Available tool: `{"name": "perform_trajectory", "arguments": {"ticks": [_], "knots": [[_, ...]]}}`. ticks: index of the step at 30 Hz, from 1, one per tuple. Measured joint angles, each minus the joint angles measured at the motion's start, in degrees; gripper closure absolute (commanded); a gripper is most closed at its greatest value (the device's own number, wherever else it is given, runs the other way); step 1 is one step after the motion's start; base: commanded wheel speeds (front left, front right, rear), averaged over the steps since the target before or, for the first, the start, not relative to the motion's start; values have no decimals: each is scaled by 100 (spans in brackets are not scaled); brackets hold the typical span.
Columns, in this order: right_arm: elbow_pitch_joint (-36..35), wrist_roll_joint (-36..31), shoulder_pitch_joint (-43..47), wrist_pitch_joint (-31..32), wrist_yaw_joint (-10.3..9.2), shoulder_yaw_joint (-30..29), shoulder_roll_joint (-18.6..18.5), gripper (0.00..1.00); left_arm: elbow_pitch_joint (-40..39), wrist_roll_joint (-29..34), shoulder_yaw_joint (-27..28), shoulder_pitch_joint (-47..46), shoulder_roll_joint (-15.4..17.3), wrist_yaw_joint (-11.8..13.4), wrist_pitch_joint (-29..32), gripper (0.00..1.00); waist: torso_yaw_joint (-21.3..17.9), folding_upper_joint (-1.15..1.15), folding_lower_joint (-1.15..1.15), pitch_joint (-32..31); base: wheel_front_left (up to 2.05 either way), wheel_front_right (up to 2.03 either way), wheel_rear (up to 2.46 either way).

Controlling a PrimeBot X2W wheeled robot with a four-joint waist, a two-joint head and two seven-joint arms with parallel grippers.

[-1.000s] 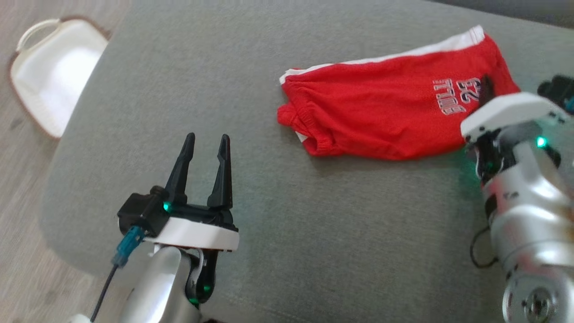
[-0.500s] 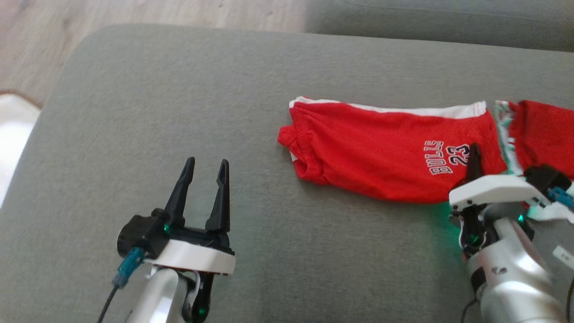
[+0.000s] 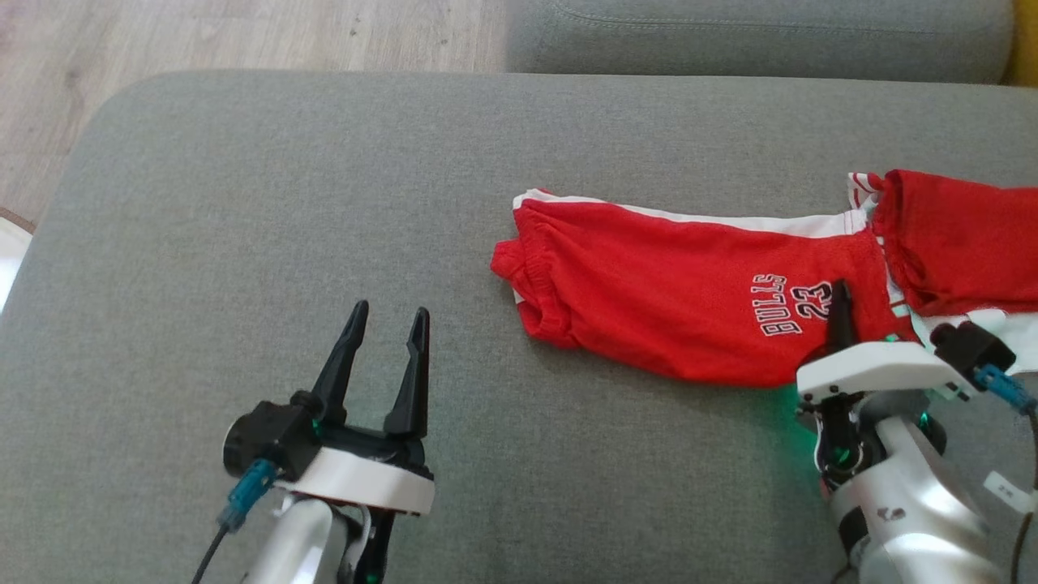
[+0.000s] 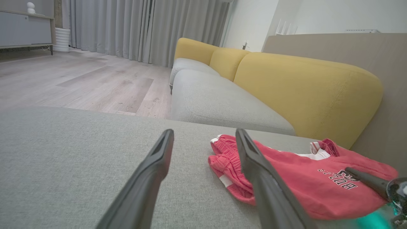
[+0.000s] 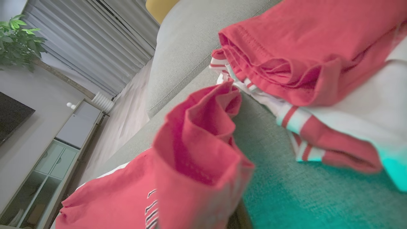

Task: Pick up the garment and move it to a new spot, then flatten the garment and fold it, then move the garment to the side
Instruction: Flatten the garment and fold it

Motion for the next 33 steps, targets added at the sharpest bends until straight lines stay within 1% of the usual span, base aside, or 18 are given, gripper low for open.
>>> {"name": "perform_trajectory", "arguments": {"ticks": [4,7,15,25,28,33], "knots": [[-243,0,-41,0,0,-5,0,100,47,26,-22,4,0,-5,0,0,51,0,0,-22,0,0,0],[-495,11,-73,-1,0,103,-1,100,64,24,-45,6,0,-8,0,0,129,0,0,-68,0,0,0],[-824,381,-76,-1,0,826,0,100,88,0,-86,9,2,-4,0,0,480,0,0,-182,0,0,0],[-800,611,-361,-1,0,1850,-2,100,90,-96,-99,15,4,9,0,0,1028,0,0,-175,0,0,0],[-712,646,-453,-1,0,2035,-3,100,89,-98,-112,16,4,10,0,0,1160,0,0,-144,0,0,0],[-388,876,-599,-1,0,2525,-5,100,91,-153,-119,15,4,11,0,0,1333,0,0,-98,0,0,0]]}}
